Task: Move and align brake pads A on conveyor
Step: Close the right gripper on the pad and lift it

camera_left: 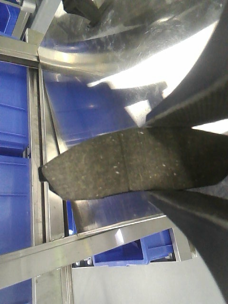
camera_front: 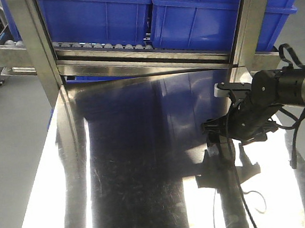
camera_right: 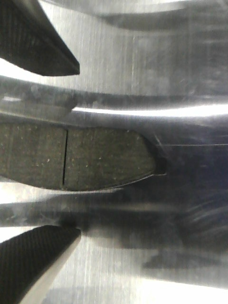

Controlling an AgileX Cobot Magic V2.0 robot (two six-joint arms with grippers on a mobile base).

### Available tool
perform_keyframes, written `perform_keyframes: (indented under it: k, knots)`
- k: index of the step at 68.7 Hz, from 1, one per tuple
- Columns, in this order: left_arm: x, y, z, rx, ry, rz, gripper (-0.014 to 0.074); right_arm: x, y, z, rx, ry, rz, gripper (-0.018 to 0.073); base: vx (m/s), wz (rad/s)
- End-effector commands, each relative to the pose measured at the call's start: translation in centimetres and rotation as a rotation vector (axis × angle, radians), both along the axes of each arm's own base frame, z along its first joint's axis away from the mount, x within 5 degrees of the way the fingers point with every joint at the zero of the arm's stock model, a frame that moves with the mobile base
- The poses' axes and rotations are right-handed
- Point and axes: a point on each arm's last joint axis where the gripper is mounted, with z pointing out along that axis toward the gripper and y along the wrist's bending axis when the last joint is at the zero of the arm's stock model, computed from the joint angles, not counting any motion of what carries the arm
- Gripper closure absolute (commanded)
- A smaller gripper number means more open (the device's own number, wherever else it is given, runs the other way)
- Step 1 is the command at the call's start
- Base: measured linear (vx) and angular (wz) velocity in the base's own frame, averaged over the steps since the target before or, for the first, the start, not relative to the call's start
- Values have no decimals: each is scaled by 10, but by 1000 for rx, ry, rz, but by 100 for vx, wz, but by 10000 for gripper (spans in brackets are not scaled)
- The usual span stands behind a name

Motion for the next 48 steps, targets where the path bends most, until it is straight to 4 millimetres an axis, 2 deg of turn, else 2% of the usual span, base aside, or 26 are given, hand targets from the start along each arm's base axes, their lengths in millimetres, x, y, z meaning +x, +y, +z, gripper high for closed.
perform_keyframes:
  k: [1, 16, 24, 30, 48]
  knots:
    - [2, -1, 19, -50, -121, 3, 536, 7, 0, 20, 5, -87, 13, -35, 0, 0]
    - [2, -1, 19, -50, -121, 3, 536, 7, 0, 18, 3, -81, 17, -31, 0, 0]
    - [2, -1, 19, -50, -121, 3, 536, 6, 0, 17, 0, -66, 22, 17, 0, 0]
    - [2, -1, 19, -50, -121, 3, 536, 4, 0, 17, -2, -53, 24, 111, 0, 0]
    - [2, -1, 19, -50, -121, 3, 536, 4, 0, 17, -8, -52, 42, 489, 0, 0]
